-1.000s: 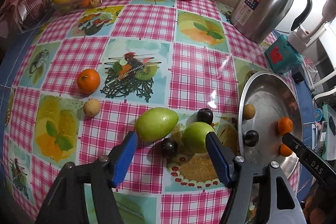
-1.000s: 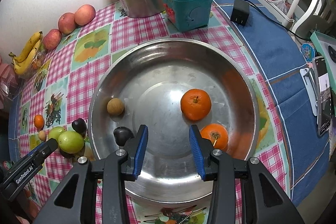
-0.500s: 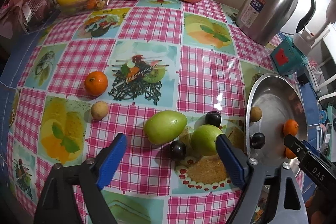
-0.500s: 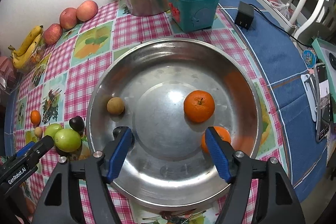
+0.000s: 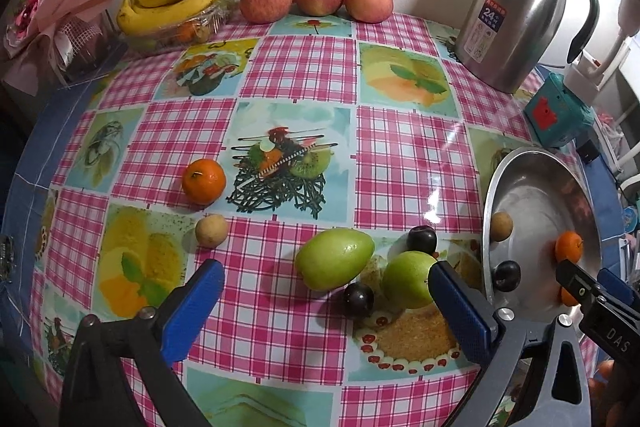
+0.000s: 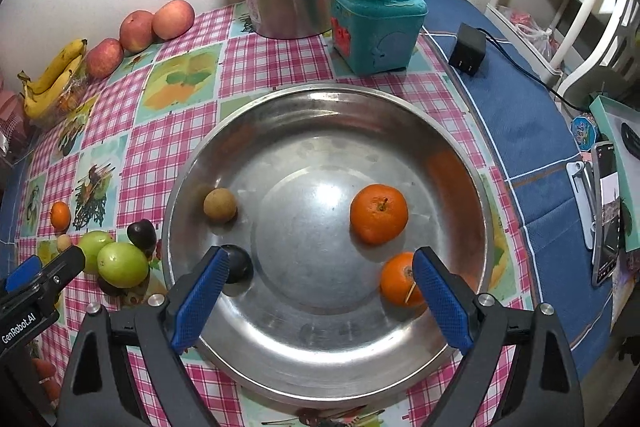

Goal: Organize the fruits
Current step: 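Move both tools toward a dark plum and another small potato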

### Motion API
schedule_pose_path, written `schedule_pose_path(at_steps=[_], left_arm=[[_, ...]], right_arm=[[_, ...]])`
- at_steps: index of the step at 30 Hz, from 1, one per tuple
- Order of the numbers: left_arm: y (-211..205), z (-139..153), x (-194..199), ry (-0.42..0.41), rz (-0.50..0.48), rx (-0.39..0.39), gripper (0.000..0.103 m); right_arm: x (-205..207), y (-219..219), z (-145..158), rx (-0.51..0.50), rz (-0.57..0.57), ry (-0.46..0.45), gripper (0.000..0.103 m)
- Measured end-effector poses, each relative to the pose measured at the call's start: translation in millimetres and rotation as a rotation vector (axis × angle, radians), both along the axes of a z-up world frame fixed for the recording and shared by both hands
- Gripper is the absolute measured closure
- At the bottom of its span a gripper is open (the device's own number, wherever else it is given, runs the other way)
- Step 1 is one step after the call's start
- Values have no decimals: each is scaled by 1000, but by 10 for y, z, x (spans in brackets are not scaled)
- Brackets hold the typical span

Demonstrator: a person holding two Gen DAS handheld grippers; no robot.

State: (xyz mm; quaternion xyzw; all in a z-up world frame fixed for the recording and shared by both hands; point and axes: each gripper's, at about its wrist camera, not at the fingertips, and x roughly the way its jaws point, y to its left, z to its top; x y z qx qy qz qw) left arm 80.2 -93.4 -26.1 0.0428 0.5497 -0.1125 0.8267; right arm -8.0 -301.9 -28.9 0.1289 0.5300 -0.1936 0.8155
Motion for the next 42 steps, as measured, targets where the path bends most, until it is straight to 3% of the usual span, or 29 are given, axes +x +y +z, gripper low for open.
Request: schedule_pose_path(at_steps=[11,27,37,42], left_arm=[[2,6,6,8,-16,-2,0],[138,230,42,-82,-35,49,0],[330,322,82,-92,-7,-5,0],[425,330,105,-78,13,-49,0]], right_arm=[[32,22,-61,-17,10,26,10],[127,302,-20,9,96,-48,10],[124,337,29,24,55,-112,10],[136,429,62,-69,61,-121,10]])
